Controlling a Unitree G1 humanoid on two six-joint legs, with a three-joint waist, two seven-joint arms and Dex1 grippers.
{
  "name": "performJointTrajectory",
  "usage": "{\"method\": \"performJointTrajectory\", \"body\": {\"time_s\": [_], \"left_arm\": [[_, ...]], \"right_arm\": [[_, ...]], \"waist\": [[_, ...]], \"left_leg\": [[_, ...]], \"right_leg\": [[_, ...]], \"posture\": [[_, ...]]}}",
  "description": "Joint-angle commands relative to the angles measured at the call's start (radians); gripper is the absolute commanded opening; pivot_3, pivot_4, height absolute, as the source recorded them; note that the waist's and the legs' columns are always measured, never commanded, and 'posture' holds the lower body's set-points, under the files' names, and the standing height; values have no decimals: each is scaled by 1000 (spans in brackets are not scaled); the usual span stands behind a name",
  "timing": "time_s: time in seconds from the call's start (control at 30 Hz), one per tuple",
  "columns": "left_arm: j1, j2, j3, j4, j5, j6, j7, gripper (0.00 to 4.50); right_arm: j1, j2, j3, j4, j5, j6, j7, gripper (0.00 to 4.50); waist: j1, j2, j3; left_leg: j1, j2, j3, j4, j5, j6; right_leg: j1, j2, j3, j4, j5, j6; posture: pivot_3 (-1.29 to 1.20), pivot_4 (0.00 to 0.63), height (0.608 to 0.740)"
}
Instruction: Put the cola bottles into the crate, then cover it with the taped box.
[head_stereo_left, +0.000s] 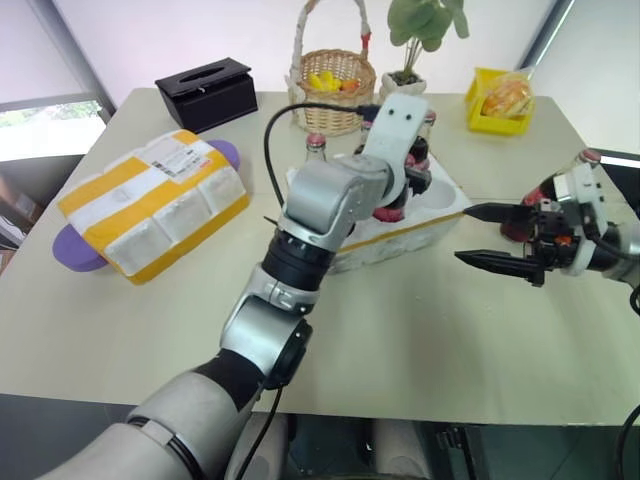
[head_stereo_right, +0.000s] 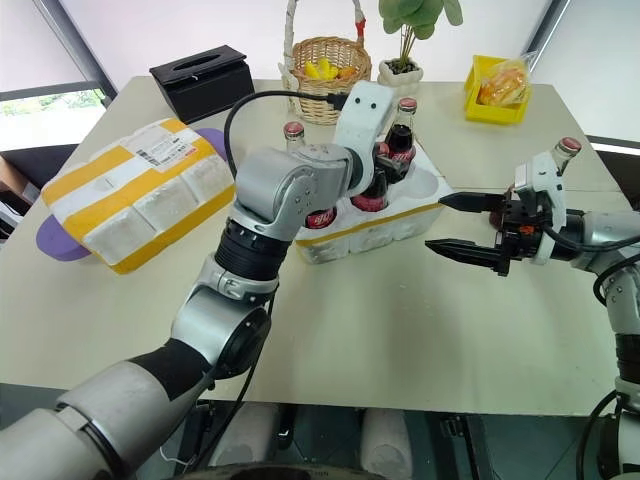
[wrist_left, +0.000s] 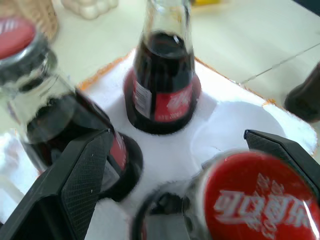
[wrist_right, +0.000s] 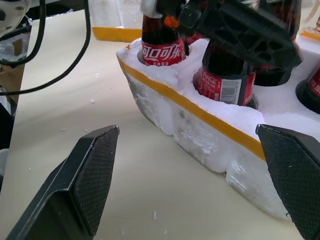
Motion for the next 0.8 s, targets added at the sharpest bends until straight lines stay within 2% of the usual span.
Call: {"method": "performJointTrajectory", "body": {"time_s": [0.03,0.13,0.23,0.57,0.8], "left_arm": [[-87,24,40,-4,-20,-77,-59,4479],[-178,60,121,16,-111,-89,-166,4479],[-241,114,130,20,-154,-13,-241,4479],[-327,156,181,26,-186,58,-226,4479],[-348,297,205,31,-242,70,-344,4479]], "right_arm": [[-29,-3,-9,1,1,-9,0,4500],[-40,-5,-2,15,-5,-13,2,4500],[-60,-2,3,33,-14,-18,-1,4500],[-84,10,16,74,-37,-42,6,4500],[-121,-10,10,126,-64,-67,13,4500]], "waist": [[0,0,0],[-1,0,0],[-1,0,0],[0,0,1],[-10,0,0]], "left_leg": [[-1,0,0,0,0,0],[-2,0,0,-1,0,0],[-4,0,0,-1,0,0],[-4,-1,0,-2,0,0],[-3,0,0,-2,0,-1]], "right_leg": [[-1,0,0,0,0,0],[-2,0,0,-1,0,0],[-4,0,0,0,0,0],[-3,0,0,-1,0,0],[-3,0,0,0,0,0]], "posture": [[0,150,740],[0,150,740],[0,150,740],[0,150,740],[0,150,740]]}}
